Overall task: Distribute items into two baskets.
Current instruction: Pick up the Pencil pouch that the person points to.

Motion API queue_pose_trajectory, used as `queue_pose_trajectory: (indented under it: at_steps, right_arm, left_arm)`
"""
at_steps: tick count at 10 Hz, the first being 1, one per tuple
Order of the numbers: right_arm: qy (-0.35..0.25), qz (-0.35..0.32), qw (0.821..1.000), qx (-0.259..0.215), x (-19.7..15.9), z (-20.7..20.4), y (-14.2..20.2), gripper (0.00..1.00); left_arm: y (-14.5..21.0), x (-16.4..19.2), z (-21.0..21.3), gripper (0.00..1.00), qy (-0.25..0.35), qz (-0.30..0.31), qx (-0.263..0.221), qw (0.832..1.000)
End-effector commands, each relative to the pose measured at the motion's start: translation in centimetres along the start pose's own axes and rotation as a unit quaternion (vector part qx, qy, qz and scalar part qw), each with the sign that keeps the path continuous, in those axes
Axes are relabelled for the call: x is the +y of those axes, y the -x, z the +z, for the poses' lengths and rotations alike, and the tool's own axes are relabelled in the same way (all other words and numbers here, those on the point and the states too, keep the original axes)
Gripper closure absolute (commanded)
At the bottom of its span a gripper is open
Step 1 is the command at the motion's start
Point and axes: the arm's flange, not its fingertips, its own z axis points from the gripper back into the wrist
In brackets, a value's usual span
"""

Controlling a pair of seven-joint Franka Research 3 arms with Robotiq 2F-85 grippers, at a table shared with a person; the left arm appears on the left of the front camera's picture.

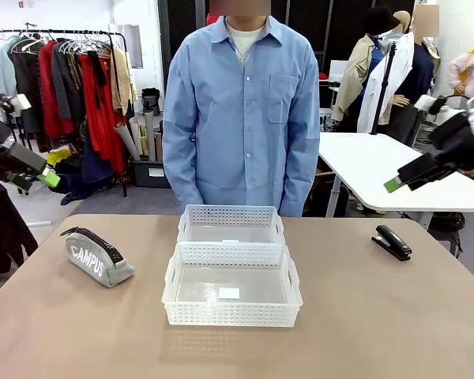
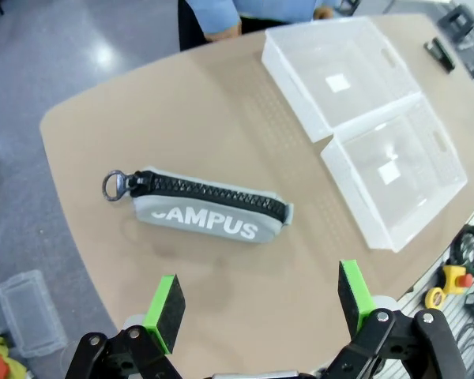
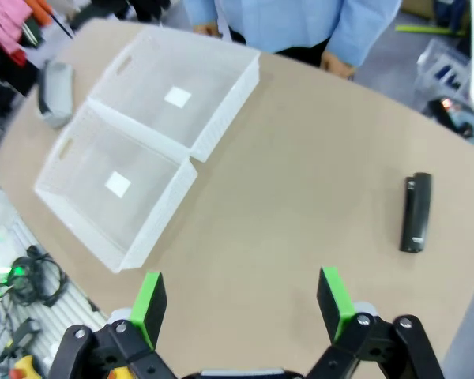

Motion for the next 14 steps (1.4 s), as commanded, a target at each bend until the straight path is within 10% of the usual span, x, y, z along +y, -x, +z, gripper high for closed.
queue_pose_trajectory:
  at_steps: [1, 14]
  right_arm:
    - [-0.039, -0.005, 0.999, -0.021, -1.9, 2.4, 0.6, 0.0]
    - [-0.065, -0.051, 0.992, -0.096, -7.1, 10.4, 6.8, 0.0]
  left_arm:
    - [-1.5, 0.9, 0.4, 0.0, 0.023, 0.006, -0.016, 1.0]
    - [-1.5, 3.7, 2.5, 0.0, 0.048, -0.039, -0.054, 0.997]
